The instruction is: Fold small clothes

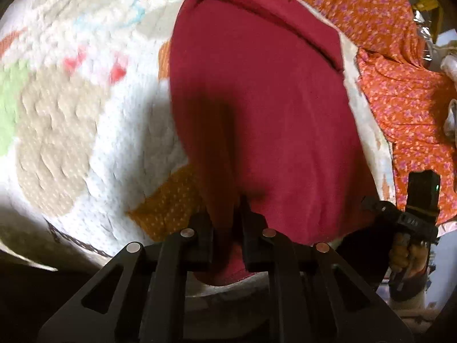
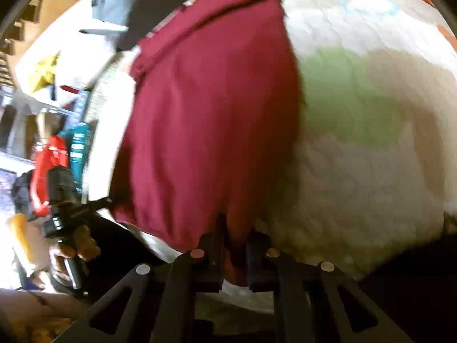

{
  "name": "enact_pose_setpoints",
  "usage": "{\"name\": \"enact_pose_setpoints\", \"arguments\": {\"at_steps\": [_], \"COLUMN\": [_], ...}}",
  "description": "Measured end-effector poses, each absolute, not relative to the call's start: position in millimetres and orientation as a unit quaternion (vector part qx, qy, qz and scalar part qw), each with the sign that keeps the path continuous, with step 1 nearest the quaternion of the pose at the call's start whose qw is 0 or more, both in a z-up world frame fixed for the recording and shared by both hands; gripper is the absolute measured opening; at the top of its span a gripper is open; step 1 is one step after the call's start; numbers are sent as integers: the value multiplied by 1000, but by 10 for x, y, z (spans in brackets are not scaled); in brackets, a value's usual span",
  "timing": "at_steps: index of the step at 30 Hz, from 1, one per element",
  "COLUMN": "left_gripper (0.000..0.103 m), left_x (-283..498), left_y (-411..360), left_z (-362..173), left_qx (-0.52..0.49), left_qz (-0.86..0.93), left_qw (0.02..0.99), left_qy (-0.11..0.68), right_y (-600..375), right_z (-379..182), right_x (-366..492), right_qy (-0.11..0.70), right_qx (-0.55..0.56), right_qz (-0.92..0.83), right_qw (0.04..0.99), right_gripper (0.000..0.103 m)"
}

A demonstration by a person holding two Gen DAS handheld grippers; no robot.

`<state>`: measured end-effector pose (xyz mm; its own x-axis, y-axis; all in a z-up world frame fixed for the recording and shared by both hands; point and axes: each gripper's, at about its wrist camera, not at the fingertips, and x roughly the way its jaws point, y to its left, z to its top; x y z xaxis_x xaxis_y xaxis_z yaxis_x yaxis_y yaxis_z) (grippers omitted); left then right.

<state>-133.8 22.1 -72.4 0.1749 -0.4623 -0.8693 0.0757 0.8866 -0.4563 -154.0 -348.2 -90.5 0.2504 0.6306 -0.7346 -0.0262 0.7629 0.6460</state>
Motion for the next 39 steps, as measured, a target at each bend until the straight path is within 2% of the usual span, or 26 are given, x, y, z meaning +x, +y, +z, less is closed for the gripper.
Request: {"name": "enact_pose_setpoints", "arguments": {"at_steps": [7,15,21,27,30,31,32,33,34,35,36,39], "left_gripper": [13,13,13,16,18,18,20,41,56,79,84,84], "left_x": [-839,496,1431,1969,2058,2076,2061,2047,2020,2004,1962,1912], "left_y": [264,111,166,141,206,234,249,271,303,319,367,438], "left_z": [-95,193,-41,-422,-445,-402,-356,-284,-189,-124,-50,31], "left_qx": [-168,-162,-183,-193,-213,-214,-213,-208,-198,-194,-199,-210], "left_qz": [-214,-183,-137,-134,-149,-154,-155,-149,-138,-132,-133,-144], "left_qw": [784,834,843,816,803,804,807,817,833,843,851,852], "left_qy": [558,495,487,527,536,532,528,516,498,485,467,457], "right_y": [-3651,-3729,-3822,-3778,-3900,-3954,-4005,-4073,-4119,-4148,-4152,-4062], "right_z": [-297,223,96,-338,-443,-404,-358,-285,-223,-167,-119,-9], "right_x": [-1103,107,1131,1827,1927,1919,1890,1855,1818,1798,1777,1671], "right_qy": [480,395,395,427,413,395,378,356,343,339,341,339], "right_qx": [305,300,312,304,318,328,334,341,347,349,347,314], "right_qz": [273,242,192,127,117,119,114,104,105,114,123,134], "right_qw": [776,834,843,842,846,850,856,864,867,866,865,877], "right_gripper": [9,9,9,9,17,29,47,51,51,51,51,51]}}
